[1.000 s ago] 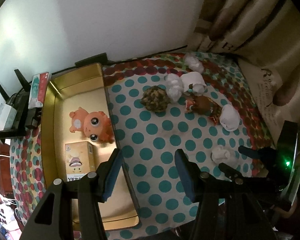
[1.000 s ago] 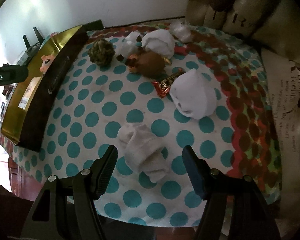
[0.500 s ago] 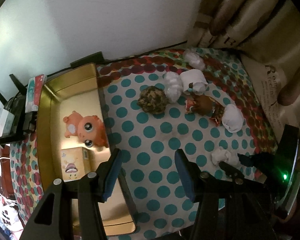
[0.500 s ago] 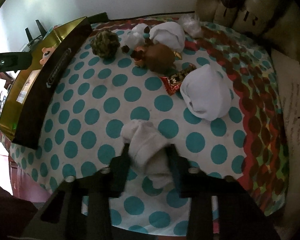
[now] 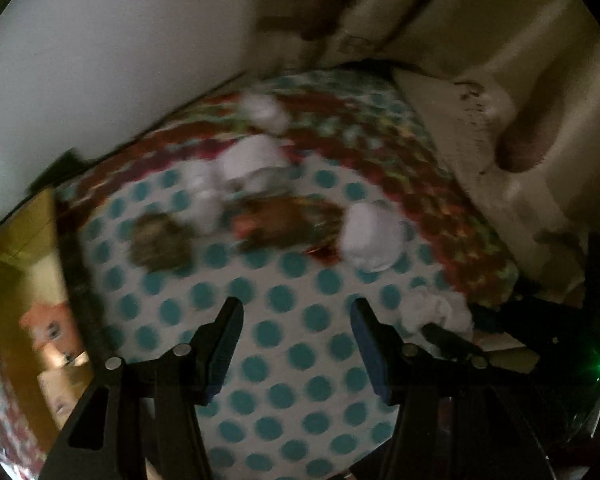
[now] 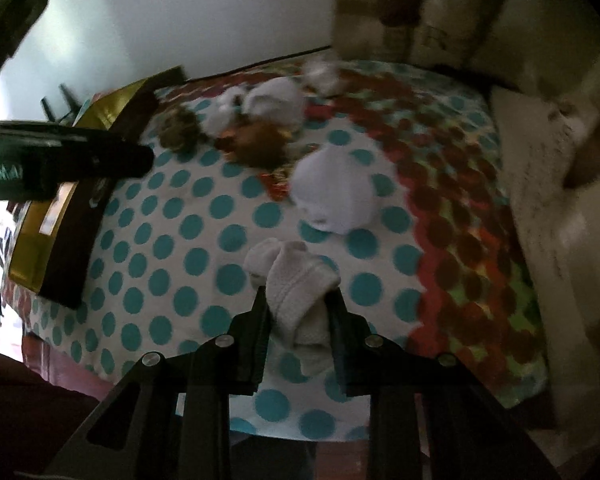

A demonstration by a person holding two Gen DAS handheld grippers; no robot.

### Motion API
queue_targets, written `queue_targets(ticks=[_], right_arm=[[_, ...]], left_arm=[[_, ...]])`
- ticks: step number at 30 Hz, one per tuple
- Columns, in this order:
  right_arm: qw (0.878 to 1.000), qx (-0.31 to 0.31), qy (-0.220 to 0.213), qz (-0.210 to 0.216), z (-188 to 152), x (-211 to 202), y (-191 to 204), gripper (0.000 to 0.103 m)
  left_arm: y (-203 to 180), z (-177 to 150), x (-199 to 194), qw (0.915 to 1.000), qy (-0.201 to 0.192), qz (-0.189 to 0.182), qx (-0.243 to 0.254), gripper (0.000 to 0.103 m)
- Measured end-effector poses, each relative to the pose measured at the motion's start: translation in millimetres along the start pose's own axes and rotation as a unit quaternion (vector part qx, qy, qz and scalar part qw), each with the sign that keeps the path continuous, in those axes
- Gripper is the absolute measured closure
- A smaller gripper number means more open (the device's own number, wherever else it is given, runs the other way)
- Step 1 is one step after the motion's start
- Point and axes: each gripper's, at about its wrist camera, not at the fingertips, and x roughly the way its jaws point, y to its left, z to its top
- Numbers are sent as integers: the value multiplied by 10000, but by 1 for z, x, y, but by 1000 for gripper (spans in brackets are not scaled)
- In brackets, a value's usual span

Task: Organize objects
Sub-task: 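Grasp white rolled sock with left tool while right tool holds grey sock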

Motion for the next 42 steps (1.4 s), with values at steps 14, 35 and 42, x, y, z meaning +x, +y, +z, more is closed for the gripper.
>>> queue_targets(ticks=[14,35,42], right_arm=[[9969,786,6,-74,-12,-1,-55,78],[9929,1190,-47,-65,-10,7,-79,77],[9920,1259,-50,-99,-6,7,-78,76]], left_arm=[[-44,40,62,9966,488,-555,351,40],[-75,44,88,9892,514,239,1348,51],[-74,44,68,9910,248,86,1310,54]])
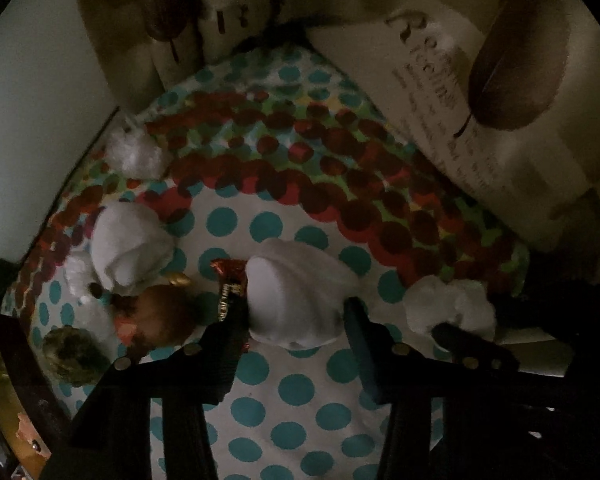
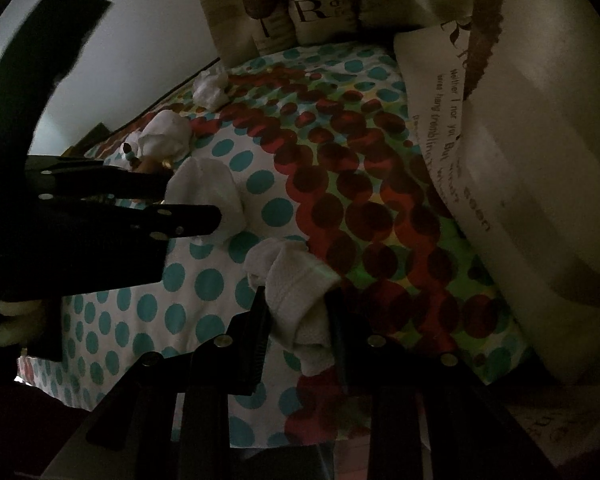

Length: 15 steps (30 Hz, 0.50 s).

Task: Organize objects
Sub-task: 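Grasp white rolled sock with left tool while right tool holds grey sock, then carry white sock into gold tray and open left tool while right holds sock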

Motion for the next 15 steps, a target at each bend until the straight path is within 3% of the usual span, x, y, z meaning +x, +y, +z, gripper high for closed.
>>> queue_targets(ticks=[15], right_arm=[[9991,-397,-111,117,9,-8,33,76]], left_arm=[[49,-41,-87,9928,-741,258,-900,54]])
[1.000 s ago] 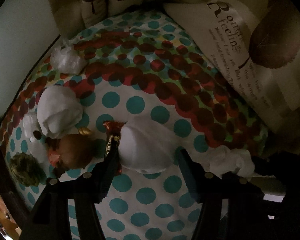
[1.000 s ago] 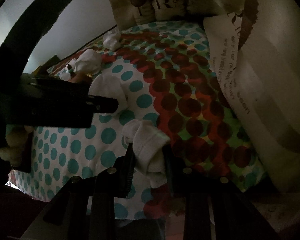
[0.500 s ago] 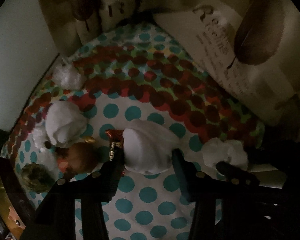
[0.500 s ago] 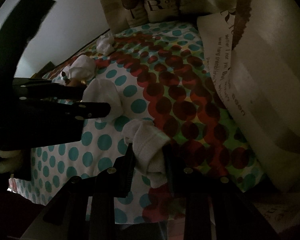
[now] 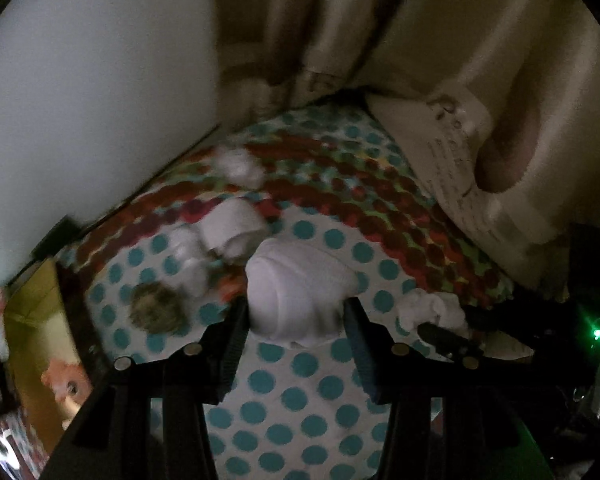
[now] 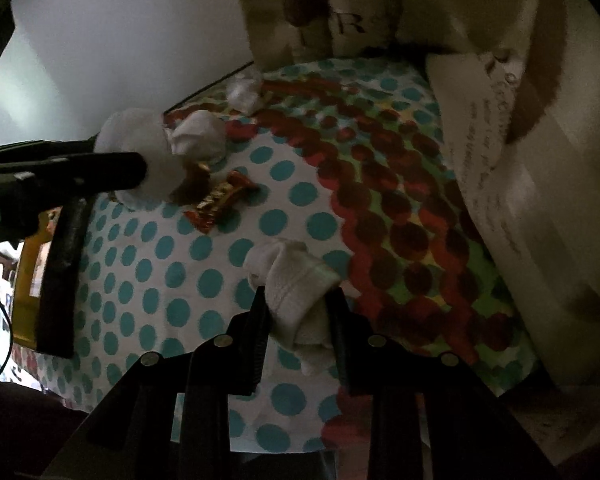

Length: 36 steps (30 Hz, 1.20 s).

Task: Organize objects
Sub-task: 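Carry white sock into gold tray and open left tool while right holds sock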

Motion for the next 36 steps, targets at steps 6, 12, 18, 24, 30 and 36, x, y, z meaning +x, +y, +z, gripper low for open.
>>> queue_targets(ticks=[6,12,18,24,30,36], right_arm=[[9992,-345,-128,125,6,-10,26,76],[9961,-770,-305,309,19,-24,56,76],[9889,-1276,-447,615,32,-33,98,76],[9794,-1747,-529,864,38,-38,139,76],[9697,-2086,-613,1114,39,-44,174,76],[9618,-2362,-645,1228,37,-49,200,76]], left_arm=[[40,-26,-25,9979,-101,326,-553,54],[90,-56,-49,9892,-183,712,-1265,54],[132,-90,-71,9762,-219,1099,-1859,54],[166,-127,-86,9618,-135,1408,-2342,54],[180,-156,-87,9543,15,1492,-2590,54],[183,-174,-76,9517,180,1357,-2748,54]])
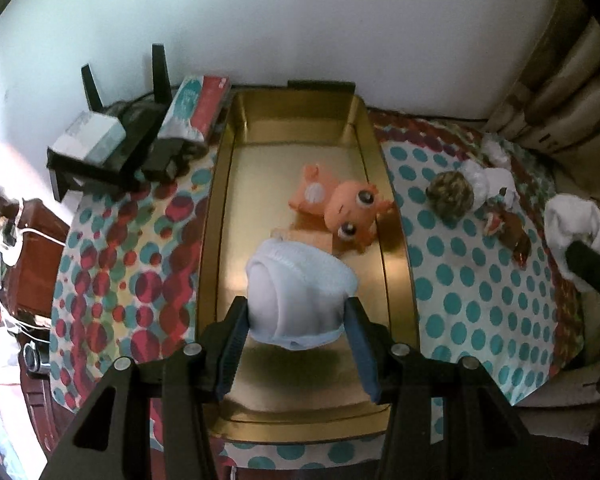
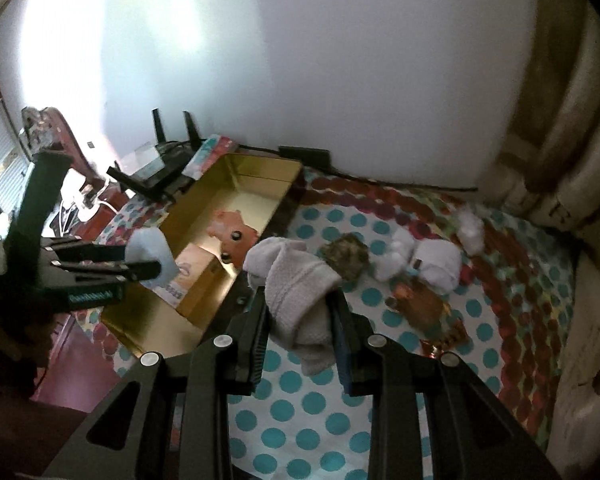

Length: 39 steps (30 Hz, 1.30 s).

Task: Organize objects
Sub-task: 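Carry white sock into gold tray and open left tool while right holds sock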

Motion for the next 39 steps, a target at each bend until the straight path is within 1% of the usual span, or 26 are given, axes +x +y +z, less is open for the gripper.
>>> queue_targets(ticks=[6,15,27,31,39], right_arm=[[9998,-158,57,57,1,2,15,76],[9998,-164,124,83,-4,4,22,76],[9996,-184,193,120,-6,7,29,75],[9994,-237,203,145,-6,9,33,75],[9991,-297,242,188,-6,12,38,75]], left_arm=[[2,-9,9,9999,136,-74,4,54],[-2,-15,18,9996,261,-75,113,53],[-3,-16,18,9996,226,-31,174,52],[-2,-16,18,9996,210,-3,186,50],[5,-19,12,9992,179,-310,151,50]])
